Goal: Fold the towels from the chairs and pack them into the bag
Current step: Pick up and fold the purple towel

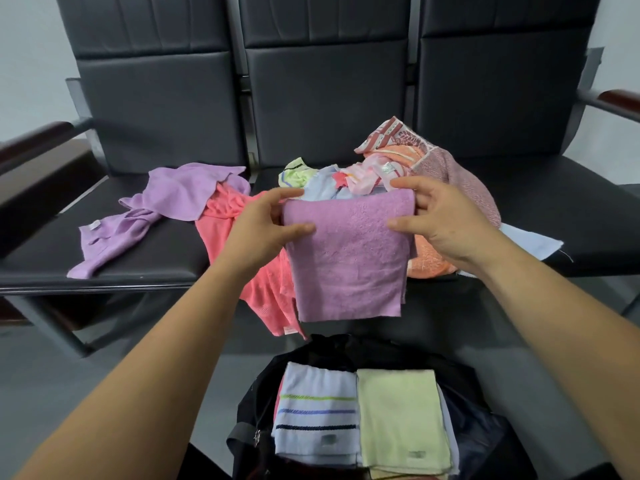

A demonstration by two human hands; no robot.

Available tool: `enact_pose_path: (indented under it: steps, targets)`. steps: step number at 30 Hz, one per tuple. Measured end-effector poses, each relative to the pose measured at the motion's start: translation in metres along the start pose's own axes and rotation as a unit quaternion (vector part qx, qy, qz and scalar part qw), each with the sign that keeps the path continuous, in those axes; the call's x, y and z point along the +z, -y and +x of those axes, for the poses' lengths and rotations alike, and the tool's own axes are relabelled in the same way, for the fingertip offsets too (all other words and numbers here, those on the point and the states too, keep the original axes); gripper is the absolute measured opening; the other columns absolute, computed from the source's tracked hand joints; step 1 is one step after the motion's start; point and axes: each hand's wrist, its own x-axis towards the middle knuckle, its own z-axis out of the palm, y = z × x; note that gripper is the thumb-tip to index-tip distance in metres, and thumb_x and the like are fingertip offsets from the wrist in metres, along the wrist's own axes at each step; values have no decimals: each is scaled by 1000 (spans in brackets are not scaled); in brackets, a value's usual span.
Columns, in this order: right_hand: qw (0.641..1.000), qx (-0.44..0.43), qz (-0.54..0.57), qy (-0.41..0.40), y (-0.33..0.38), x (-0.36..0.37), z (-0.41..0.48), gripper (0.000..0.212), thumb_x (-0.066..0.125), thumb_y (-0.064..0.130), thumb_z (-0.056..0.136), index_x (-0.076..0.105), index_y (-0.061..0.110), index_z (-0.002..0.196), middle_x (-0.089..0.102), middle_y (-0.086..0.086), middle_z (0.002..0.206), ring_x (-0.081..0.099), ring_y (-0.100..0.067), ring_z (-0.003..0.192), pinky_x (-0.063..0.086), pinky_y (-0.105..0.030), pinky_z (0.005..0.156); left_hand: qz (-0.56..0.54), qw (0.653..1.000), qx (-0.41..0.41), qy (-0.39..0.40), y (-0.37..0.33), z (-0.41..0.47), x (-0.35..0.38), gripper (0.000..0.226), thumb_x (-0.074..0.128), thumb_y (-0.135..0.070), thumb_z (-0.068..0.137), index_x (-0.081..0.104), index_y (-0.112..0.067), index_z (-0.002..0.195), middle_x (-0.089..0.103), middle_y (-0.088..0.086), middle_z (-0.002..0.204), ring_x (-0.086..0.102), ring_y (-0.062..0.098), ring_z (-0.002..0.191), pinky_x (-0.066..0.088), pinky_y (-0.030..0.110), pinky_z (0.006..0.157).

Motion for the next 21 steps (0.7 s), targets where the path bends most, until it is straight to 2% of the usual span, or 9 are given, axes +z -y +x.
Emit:
enact_pose_path:
  steps: [2,3,5,7,9,12,14,17,21]
  targets:
    - [996,-10,-90,-10,2,-2,-2,60,80,-2,81,61,24,132,68,9,119,65,-11,114,56,-26,95,82,996,26,-12,3,3,0,50,87,-22,76,68,-24,123,69,-3,117,66,8,100,54,27,93]
    - [990,-16,-138,-23,3,-2,-4,57,80,1,82,62,24,131,66,12,115,65,-7,107,56,-15,84,110,993,37,-20,4,3,1,46,87,-22,76,70,-23,118,69,-6,117,65,7,99,53,26,92]
    - [973,-38,-223,-51,1,-1,-7,45,79,5,84,66,24,123,65,11,105,61,2,90,46,-2,62,160,985,55,-38,3,1,7,35,86,-22,76,70,-24,108,70,-7,105,62,4,85,49,14,77]
    - [961,-62,-259,-78,-2,-2,-10,29,75,8,88,68,27,110,66,11,97,58,4,82,40,0,57,170,980,82,-56,0,-1,13,26,84,-21,79,70,-21,100,70,-3,91,57,6,73,45,17,66]
    - [968,-62,-217,-106,-8,-7,-10,21,71,12,90,70,30,101,68,13,93,60,1,83,41,-4,64,139,984,94,-63,-3,-2,16,18,82,-23,82,71,-19,95,66,-2,83,54,8,70,46,24,67]
    - [994,9,2,-107,-19,-14,-9,16,68,15,93,75,27,102,73,2,108,67,-14,105,55,-29,88,8,997,76,-3,-5,-3,20,19,78,-22,88,65,-9,93,59,-3,83,52,9,75,44,26,70]
    - [984,63,139,-95,-28,-13,-10,18,64,8,95,74,19,106,75,-5,110,69,-22,105,56,-38,87,-67,995,53,47,-3,-8,29,25,71,-28,94,56,-8,96,53,1,85,50,14,78,43,31,68]
    - [964,118,207,-121,-43,-10,-15,13,62,6,97,72,9,104,77,-9,98,73,-22,92,59,-39,85,-4,999,17,45,5,-13,50,26,57,-39,102,47,-16,94,48,-4,80,46,10,73,40,31,64]
    - [953,184,181,-158,-81,-14,-28,12,62,4,98,72,2,93,77,-12,88,73,-24,86,59,-34,76,74,995,-47,52,18,-23,82,37,49,-44,103,48,-7,100,52,-3,84,50,17,82,42,38,74]
